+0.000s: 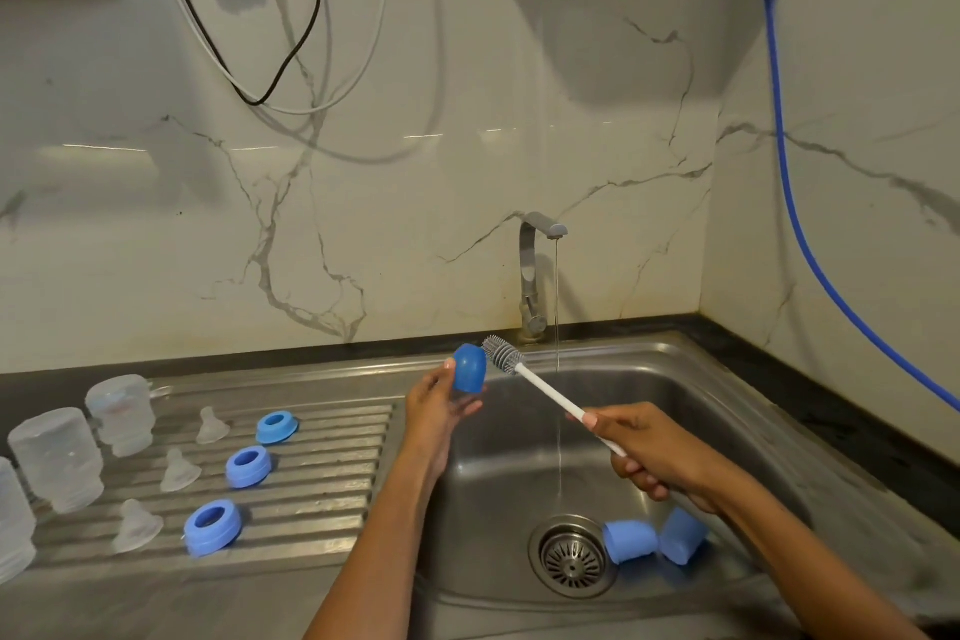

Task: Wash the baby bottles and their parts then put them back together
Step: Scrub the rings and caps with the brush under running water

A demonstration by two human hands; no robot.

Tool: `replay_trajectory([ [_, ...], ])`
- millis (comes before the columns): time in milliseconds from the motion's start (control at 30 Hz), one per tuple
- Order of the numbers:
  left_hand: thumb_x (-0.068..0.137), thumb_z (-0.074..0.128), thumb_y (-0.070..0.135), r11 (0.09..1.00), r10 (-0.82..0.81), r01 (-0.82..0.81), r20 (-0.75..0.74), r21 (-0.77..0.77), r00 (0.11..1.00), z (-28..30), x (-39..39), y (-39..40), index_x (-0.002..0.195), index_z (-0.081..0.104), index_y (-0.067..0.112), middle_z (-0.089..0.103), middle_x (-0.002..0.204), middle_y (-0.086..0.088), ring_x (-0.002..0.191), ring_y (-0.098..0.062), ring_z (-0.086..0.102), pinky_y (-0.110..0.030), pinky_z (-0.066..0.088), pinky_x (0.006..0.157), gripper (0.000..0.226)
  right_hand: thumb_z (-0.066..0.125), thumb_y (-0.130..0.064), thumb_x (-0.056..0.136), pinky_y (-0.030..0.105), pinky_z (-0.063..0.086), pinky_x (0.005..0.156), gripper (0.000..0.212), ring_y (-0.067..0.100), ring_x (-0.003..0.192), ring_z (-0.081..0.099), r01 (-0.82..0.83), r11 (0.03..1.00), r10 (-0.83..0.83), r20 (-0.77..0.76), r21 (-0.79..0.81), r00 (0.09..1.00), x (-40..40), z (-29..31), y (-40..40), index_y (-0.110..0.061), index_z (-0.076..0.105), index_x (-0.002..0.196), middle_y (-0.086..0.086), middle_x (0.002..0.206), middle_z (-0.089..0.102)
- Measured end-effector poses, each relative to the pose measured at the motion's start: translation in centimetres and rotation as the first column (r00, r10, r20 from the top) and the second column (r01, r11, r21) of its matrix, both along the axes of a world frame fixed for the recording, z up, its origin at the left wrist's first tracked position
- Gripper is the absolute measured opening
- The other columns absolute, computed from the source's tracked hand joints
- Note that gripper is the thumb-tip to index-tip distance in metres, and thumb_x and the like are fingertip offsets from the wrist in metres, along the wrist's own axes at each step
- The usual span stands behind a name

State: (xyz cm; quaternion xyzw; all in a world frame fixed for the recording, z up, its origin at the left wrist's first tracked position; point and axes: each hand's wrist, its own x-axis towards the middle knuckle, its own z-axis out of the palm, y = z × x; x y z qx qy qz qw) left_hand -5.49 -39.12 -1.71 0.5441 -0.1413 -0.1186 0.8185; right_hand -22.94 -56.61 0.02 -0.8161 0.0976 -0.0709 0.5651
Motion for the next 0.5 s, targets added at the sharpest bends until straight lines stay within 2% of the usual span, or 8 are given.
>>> replay_trajectory([
  [100,0.102,0.036,0.03,0.991,-0.129,0.126,-0.091,-0.044,0.987,0.2,-0.4,-0.6,0.125,0.047,0.009,0.061,0.115,-0.018,0.094,-0.025,0.065,-0.038,0.053,0.08,0.033,0.044,-0.04,0.1,0.017,0.03,0.039,0.017,0.005,0.04,0.033,0.023,0.999,-0.023,-0.004,-0.031,1.0,0.3,-0.3,0.8,-0.046,0.055,0.112,-0.004,0.053,0.044],
  [200,0.098,0.045,0.035,0.988,-0.155,0.155,-0.087,-0.015,0.984,0.4,-0.5,-1.1,0.124,0.051,0.005,0.059,0.119,-0.019,0.095,-0.025,0.063,-0.035,0.053,0.077,0.04,0.044,-0.04,0.1,0.018,0.03,0.038,0.019,0.005,0.039,0.033,0.022,0.999,-0.022,-0.005,-0.043,1.0,0.7,-0.6,1.5,-0.045,0.054,0.115,-0.003,0.053,0.042],
  [333,0.096,0.051,0.02,0.984,-0.179,0.178,-0.048,-0.014,0.983,-0.1,-0.5,-0.8,0.123,0.053,0.003,0.062,0.123,-0.019,0.108,-0.029,0.063,-0.036,0.053,0.088,0.033,0.043,-0.038,0.101,0.02,0.029,0.039,0.025,0.006,0.04,0.032,0.047,0.997,-0.049,-0.017,-0.062,0.999,1.2,-0.9,2.3,-0.036,0.056,0.123,-0.002,0.054,0.042],
  [500,0.095,0.05,0.022,0.957,-0.272,0.256,-0.109,-0.139,0.956,0.2,-0.8,-1.2,0.121,0.05,0.005,0.053,0.129,-0.021,0.12,-0.035,0.054,-0.045,0.047,0.099,0.031,0.04,-0.035,0.102,0.019,0.03,0.04,0.035,0.006,0.042,0.033,0.048,0.992,-0.05,-0.013,-0.116,0.999,1.7,-0.4,2.5,-0.031,0.05,0.135,0.001,0.059,0.041],
])
